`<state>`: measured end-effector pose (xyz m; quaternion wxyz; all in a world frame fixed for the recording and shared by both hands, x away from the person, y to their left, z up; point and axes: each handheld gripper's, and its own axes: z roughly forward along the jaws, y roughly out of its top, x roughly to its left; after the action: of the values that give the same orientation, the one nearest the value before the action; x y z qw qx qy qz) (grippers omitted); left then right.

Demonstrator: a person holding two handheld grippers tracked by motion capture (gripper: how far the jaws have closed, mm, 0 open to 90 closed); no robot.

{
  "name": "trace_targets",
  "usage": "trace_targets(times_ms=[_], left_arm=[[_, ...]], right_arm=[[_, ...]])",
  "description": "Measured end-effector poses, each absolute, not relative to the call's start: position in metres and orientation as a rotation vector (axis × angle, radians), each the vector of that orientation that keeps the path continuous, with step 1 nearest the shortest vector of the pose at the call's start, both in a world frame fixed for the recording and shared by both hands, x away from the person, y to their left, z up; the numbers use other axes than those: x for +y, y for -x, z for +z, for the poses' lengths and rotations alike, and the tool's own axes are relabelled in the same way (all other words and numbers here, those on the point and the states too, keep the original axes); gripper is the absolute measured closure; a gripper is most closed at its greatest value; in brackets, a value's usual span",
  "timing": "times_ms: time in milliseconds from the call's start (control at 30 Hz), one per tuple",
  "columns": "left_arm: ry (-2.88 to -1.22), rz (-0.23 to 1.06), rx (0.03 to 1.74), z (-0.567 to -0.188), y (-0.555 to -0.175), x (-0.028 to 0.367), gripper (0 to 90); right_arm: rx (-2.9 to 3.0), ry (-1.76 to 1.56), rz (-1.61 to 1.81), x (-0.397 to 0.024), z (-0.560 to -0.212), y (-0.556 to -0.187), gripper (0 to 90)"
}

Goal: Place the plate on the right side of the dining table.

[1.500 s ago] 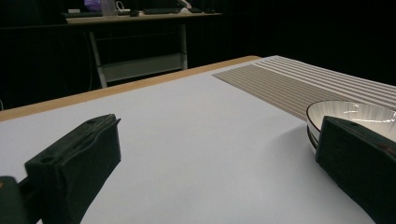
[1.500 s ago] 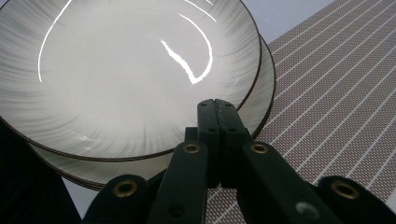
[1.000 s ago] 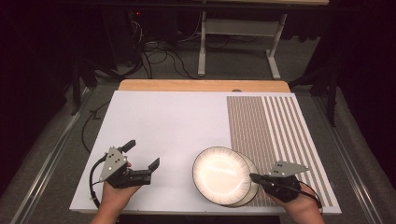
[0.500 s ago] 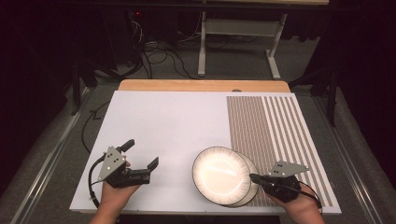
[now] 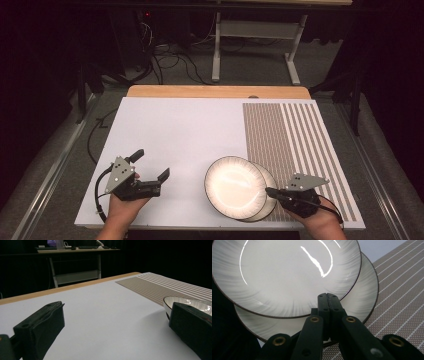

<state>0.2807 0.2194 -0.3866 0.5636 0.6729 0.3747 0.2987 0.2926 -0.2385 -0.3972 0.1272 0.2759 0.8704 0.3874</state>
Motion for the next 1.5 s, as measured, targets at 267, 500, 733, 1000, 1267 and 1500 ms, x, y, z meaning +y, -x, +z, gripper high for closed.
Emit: trace_targets(times_ms=[267, 500, 733, 1000, 1267, 1500], left_arm=[[-1.578, 0.703, 0.876, -0.385, -0.279, 0.22, 0.6], [-1.583, 0.685, 0.854, -0.382, -0.278, 0.215, 0.5], [-1.606, 0.634, 0.84, -0.379, -0.277, 0.2, 0.1], [-1.689, 0.508, 0.833, -0.377, -0.28, 0.164, 0.1], [-1.82, 0.334, 0.87, -0.389, -0.291, 0.127, 1.3], [-1.895, 0.179, 0.911, -0.398, -0.297, 0.111, 5.1]], right_arm=[[2.553, -0.764, 1.115, -0.227, -0.4, -0.292, 90.0], [2.558, -0.754, 1.113, -0.22, -0.401, -0.294, 90.0], [2.56, -0.749, 1.106, -0.216, -0.401, -0.295, 90.0], [2.553, -0.738, 1.104, -0.215, -0.402, -0.295, 90.0], [2.555, -0.74, 1.095, -0.215, -0.402, -0.295, 90.0], [2.554, -0.73, 1.095, -0.215, -0.402, -0.295, 90.0]])
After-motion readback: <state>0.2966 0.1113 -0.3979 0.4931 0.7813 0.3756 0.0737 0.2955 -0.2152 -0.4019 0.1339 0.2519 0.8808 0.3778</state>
